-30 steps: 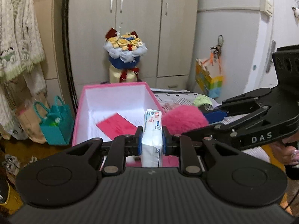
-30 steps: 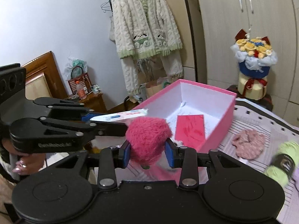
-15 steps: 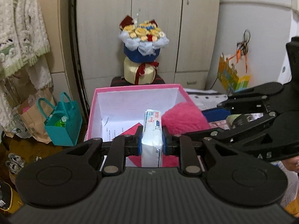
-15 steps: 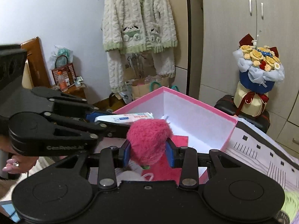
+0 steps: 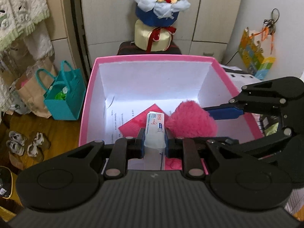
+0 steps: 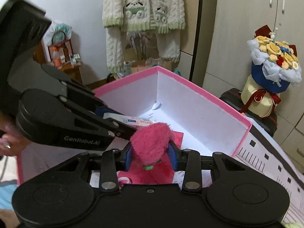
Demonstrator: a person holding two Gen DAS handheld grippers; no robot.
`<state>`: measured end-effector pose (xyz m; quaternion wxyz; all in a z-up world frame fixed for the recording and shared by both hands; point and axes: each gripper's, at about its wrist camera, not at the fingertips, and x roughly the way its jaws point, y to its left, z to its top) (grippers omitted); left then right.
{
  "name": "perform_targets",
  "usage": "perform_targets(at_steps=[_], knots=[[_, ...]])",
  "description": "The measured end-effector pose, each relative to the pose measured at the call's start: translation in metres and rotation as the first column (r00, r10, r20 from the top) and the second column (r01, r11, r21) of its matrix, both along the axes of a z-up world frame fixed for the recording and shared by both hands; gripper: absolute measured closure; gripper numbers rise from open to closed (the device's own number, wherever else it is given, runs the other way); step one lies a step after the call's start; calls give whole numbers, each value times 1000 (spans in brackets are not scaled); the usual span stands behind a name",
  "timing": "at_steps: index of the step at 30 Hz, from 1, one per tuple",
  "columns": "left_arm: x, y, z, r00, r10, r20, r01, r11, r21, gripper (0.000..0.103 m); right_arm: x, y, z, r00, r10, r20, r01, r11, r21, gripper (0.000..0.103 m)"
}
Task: Organize soft objects
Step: 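Lower the tube into the pink box and open the left gripper while the right gripper releases the pompom, then move both grippers back over the table to the blue wet-wipes pack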
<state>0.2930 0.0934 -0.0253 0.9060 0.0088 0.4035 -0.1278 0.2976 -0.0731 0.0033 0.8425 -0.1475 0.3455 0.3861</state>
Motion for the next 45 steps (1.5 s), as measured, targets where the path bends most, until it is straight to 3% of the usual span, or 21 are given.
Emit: perform_targets(at_steps=[4, 6, 8, 13, 22, 26, 32, 37, 40, 45], knots=[[0, -4, 3, 1000, 5, 10, -6, 999, 44, 83, -3, 5, -4, 999, -6, 32, 7, 1000, -18, 55], [-3, -4, 7, 999, 21, 46, -24, 998, 62, 80, -6, 4, -2, 998, -19, 52, 20, 1000, -17, 43], [-6, -2, 12, 998, 20, 66, -24, 998, 64, 68, -11, 0, 1, 997, -34, 69, 35, 999, -5, 38], [-31, 15, 28, 992, 47, 118, -47, 999, -4, 66, -27, -15, 16, 994, -75, 83, 74, 997, 19, 38], [-95, 11, 69, 972, -27, 232, 16, 999, 48, 57, -74, -42, 49, 990, -119, 74, 115, 991, 65, 37], [-129, 7, 86, 963, -64, 263, 54, 997, 47, 52, -100, -51, 63, 988, -135, 78, 130, 989, 73, 28], [-171, 4, 102, 952, -107, 286, 102, 994, 34, 38, -137, -66, 81, 987, -135, 87, 127, 988, 91, 24], [-199, -1, 104, 956, -147, 252, 150, 989, 7, 35, -164, -82, 91, 981, -150, 123, 140, 987, 84, 20], [-214, -6, 105, 950, -180, 256, 183, 983, 12, 27, -179, -96, 96, 975, -173, 140, 161, 983, 92, 16], [-236, -25, 104, 939, -250, 238, 248, 968, 39, 21, -207, -123, 96, 959, -235, 160, 224, 971, 86, 11]])
